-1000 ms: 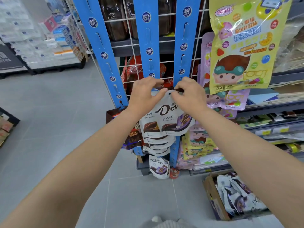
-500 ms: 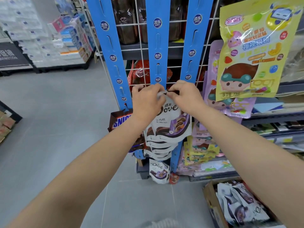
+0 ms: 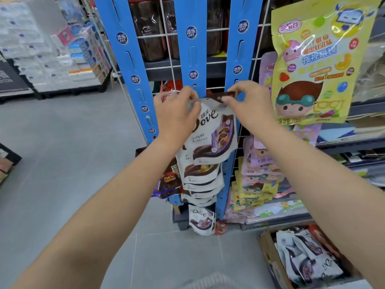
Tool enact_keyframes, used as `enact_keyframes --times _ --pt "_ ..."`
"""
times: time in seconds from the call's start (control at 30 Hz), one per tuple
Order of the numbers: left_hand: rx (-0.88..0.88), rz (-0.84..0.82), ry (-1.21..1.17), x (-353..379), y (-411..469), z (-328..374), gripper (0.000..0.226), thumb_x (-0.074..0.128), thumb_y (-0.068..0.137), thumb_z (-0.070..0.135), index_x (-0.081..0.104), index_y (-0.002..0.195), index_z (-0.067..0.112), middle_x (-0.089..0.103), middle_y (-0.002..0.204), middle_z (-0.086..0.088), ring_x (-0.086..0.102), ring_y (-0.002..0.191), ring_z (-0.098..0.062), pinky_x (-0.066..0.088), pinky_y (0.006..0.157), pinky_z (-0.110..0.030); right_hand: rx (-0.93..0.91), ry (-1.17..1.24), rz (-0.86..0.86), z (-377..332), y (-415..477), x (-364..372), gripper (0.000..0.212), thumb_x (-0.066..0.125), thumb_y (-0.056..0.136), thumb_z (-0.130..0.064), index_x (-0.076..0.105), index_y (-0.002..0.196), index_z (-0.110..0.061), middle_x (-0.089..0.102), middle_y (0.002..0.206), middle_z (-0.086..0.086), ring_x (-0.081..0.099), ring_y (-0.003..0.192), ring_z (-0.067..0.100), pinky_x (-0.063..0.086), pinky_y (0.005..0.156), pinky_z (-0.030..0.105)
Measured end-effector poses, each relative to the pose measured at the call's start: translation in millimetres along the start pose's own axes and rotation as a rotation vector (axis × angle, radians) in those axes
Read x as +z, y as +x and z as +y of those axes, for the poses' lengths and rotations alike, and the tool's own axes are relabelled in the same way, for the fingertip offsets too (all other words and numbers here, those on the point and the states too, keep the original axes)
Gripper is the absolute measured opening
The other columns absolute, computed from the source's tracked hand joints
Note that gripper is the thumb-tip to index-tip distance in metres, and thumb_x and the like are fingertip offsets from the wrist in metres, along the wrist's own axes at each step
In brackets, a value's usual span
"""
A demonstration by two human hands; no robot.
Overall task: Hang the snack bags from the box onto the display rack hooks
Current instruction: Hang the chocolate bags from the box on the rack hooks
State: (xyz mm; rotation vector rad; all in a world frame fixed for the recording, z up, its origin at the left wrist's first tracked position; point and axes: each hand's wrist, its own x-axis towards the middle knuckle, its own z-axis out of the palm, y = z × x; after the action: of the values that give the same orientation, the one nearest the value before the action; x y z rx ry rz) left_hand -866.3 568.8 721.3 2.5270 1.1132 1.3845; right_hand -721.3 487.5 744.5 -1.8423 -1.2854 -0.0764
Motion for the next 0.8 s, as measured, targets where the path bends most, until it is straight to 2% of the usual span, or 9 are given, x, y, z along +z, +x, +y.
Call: enact_keyframes --times 0.1,0.2,0.27,0.3,0.37,0.5,0.63,0.7,0.8 --pt "-0.079 0.015 -0.013 -2.0 10.6 3.2 0.013 0.051 0.090 0.026 0.059 0.084 0.017 0.059 0.071 0.010 0.047 0.069 -0.009 0.024 0.092 -0.027 0.042 0.089 -0.002 -2.0 6.5 -0.3 0.007 0.062 0.087 -0.023 0.062 0.085 -0.016 0.058 0.087 -0.002 0.056 0.089 0.016 0.046 0.085 0.035" --pt "-0.121 0.006 -0.104 -3.1 22.7 1.8 0.019 0.044 0.094 0.025 0.054 0.085 0.013 0.045 0.054 0.011 0.048 0.060 -0.018 0.036 0.080 -0.032 0.095 0.129 -0.042 -5.0 11.2 7.6 0.009 0.064 0.086 -0.023 0.063 0.084 -0.014 0.060 0.084 0.002 0.057 0.086 0.018 0.049 0.081 0.038" --pt "-0.122 -0.081 -0.138 -4.0 30.2 -1.8 0.021 0.044 0.096 0.023 0.055 0.092 0.007 0.056 0.062 0.000 0.056 0.066 -0.026 0.039 0.067 -0.034 0.125 0.148 -0.039 -5.7 12.6 13.8 0.013 0.065 0.085 -0.023 0.065 0.086 -0.010 0.062 0.085 0.004 0.060 0.086 0.021 0.051 0.080 0.041" --pt "-0.128 -0.135 -0.127 -5.1 33.1 -2.9 0.021 0.043 0.097 0.023 0.056 0.094 0.007 0.063 0.071 -0.005 0.058 0.073 -0.027 0.040 0.066 -0.035 0.143 0.180 -0.024 -6.5 13.3 15.8 0.013 0.065 0.085 -0.022 0.065 0.087 -0.009 0.062 0.083 0.004 0.060 0.085 0.021 0.052 0.080 0.041" --pt "-0.154 -0.226 -0.126 -7.6 35.9 -4.6 0.026 0.041 0.098 0.027 0.059 0.096 0.009 0.068 0.085 -0.005 0.060 0.082 -0.023 0.046 0.071 -0.038 0.176 0.267 0.000 -9.3 15.8 18.3 0.007 0.063 0.085 -0.018 0.064 0.085 -0.012 0.061 0.081 0.002 0.060 0.080 0.018 0.051 0.078 0.037" --pt "-0.134 -0.229 -0.243 -15.6 32.1 -14.1 0.035 0.050 0.090 0.046 0.066 0.097 0.016 0.066 0.083 0.006 0.061 0.082 -0.014 0.050 0.073 -0.037 0.189 0.307 0.039 -16.5 24.2 15.8 0.010 0.063 0.084 -0.017 0.057 0.076 -0.017 0.057 0.070 -0.003 0.057 0.074 0.015 0.049 0.072 0.031" --pt "-0.108 -0.224 -0.140 -20.0 36.7 -18.5 0.030 0.063 0.085 0.039 0.066 0.110 0.023 0.070 0.107 0.005 0.062 0.101 -0.014 0.051 0.086 -0.039 0.209 0.310 0.079 -20.5 33.3 12.9 0.025 0.065 0.083 -0.020 0.051 0.063 -0.023 0.056 0.069 -0.004 0.059 0.075 0.016 0.050 0.072 0.032" --pt "-0.083 -0.257 -0.068 -19.6 41.9 -12.8 0.029 0.060 0.088 0.035 0.065 0.113 0.021 0.069 0.111 0.005 0.061 0.104 -0.015 0.048 0.088 -0.034 0.234 0.334 0.089 -21.8 35.8 13.7 0.030 0.066 0.082 -0.019 0.049 0.059 -0.027 0.056 0.067 -0.005 0.061 0.075 0.017 0.051 0.072 0.033" --pt "-0.113 -0.308 0.003 -18.8 50.0 -3.7 0.026 0.057 0.090 0.035 0.067 0.108 0.020 0.069 0.108 0.003 0.060 0.103 -0.017 0.046 0.087 -0.033 0.249 0.336 0.097 -22.1 37.9 15.9 0.021 0.066 0.080 -0.017 0.056 0.063 -0.020 0.063 0.073 0.003 0.066 0.080 0.024 0.054 0.074 0.039"
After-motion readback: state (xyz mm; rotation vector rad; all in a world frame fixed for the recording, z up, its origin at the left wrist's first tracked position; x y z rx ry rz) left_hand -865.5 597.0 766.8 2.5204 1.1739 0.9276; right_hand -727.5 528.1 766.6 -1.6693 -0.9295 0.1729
